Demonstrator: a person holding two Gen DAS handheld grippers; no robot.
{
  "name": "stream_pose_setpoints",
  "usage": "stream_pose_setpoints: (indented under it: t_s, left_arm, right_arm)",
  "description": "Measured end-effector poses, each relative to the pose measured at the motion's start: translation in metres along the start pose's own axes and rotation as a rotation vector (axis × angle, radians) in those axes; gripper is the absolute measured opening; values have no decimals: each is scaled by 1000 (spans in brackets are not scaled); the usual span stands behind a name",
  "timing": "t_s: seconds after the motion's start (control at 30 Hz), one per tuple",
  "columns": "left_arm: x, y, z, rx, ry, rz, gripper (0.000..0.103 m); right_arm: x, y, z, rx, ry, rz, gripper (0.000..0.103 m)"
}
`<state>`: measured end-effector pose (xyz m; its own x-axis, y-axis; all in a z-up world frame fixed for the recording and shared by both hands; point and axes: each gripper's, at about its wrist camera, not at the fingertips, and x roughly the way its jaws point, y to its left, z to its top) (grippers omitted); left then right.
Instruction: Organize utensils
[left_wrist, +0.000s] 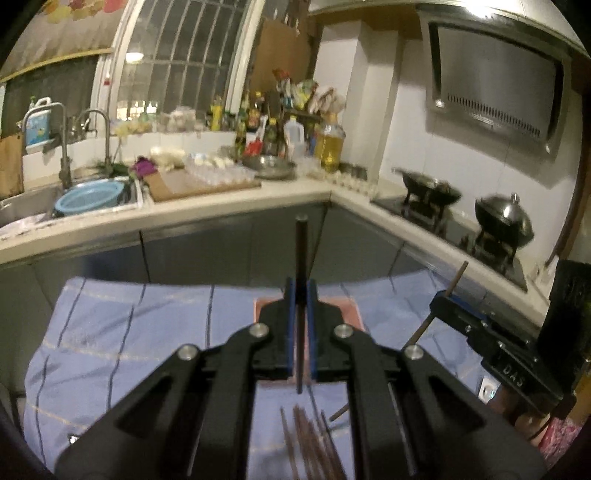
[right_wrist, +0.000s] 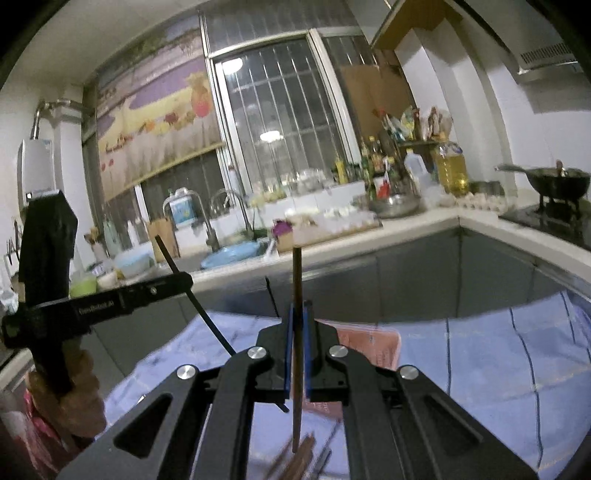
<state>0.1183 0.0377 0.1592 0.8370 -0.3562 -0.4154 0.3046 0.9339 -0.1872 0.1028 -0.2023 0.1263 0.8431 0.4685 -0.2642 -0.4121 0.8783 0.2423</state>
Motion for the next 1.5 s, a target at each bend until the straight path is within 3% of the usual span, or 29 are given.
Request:
stream_pose_setpoints:
  t_s: [0.17,0.3,0.5,0.77,0.8,0.87,0.93,1.03,1.1,1.2,1.37,1.5]
  left_arm:
    - [14,5,32,-28,-87,53,5]
    - [39,4,35,-21,-92,98,5]
    - [85,0,-1,30,-5,166,5]
    - [101,-6,-50,59,60,221,7]
    - [100,-6,-54,62,67,228,11]
    - [99,-4,-59,63,82,241,46]
    - [93,-2,-62,57,72,264,58]
    - [79,2,-62,46,51,271,64]
    - [67,4,-61,34,35,276,68]
    - [50,5,-61,18,11,274,71]
    - [19,8,-65,-4,-23,273,72]
    - [-10,21,-79,-26,-16,257,72]
  right_arm:
    - [29,-4,37,25,-74,-25,5]
    - [55,-6,41,12,-114,-70,5]
    - [97,-16,-2,-29,-10,-117,5]
    - [93,-9,-46,-43,49,-101,6]
    - [91,-9,-48,-38,47,-99,6]
    - [86,-9,-53,-15,46,-84,7]
    - [84,-10,-54,6,51,-63,8]
    - [80,-10,-59,32,99,-52,16]
    - [77,-9,-61,43,130,-40,33]
    - [62,-3,-61,42,99,-43,61]
    - [29,13,-57,-2,40,-67,67]
    - [-9,15,-62,40,-8,-74,71]
